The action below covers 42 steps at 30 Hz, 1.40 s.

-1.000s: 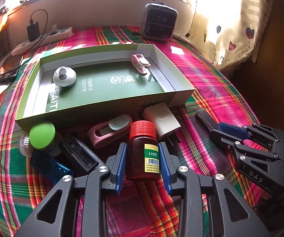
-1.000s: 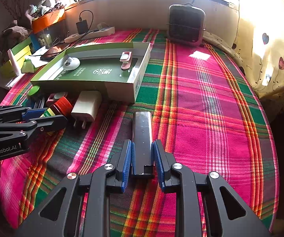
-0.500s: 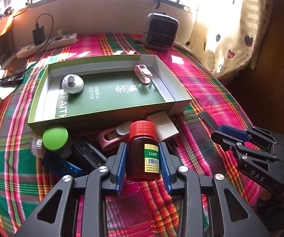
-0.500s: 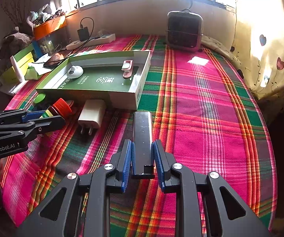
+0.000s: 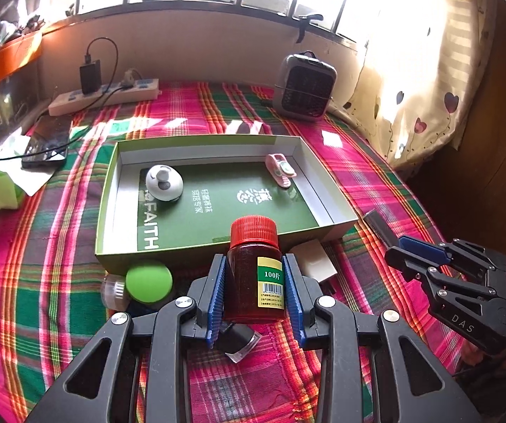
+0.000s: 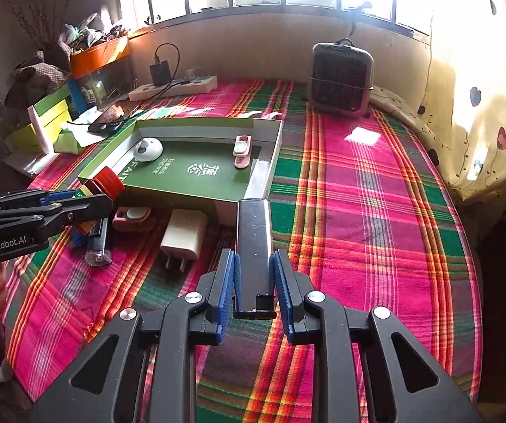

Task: Organize rigid objects
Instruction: 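Carry the brown bottle and silver bar over the green box with both tools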

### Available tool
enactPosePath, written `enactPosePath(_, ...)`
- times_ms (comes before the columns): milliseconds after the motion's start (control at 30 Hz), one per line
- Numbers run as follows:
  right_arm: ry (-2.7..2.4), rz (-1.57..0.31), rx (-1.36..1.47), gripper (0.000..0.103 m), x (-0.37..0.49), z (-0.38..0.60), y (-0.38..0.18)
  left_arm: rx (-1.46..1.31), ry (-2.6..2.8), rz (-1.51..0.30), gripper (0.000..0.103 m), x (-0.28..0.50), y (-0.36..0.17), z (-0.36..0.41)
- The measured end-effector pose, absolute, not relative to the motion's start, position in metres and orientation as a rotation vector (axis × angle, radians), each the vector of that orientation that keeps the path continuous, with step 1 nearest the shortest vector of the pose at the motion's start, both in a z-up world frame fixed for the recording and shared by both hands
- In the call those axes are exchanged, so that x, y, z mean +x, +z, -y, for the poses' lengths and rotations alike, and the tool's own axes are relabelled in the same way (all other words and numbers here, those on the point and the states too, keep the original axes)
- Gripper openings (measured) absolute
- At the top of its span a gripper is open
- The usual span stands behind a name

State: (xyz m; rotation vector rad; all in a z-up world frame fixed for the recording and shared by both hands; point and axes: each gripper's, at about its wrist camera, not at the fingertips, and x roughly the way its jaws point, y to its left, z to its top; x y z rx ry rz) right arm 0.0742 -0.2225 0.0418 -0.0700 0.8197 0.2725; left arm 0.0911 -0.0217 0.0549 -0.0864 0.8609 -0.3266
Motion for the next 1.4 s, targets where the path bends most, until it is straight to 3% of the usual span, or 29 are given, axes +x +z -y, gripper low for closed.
enactPosePath(633,0.332,-0.835,-0.066,0.024,0.143,0.186,0.052,-0.105,-0.258,-0.883,0.031,0.143,0.052,-0.013)
enactPosePath(1400,0.365,-0.937,-0.069,0.024,0.208,0.155,0.017,-0.113,-0.239,-0.942,0.031,0.184,0.027,-0.019)
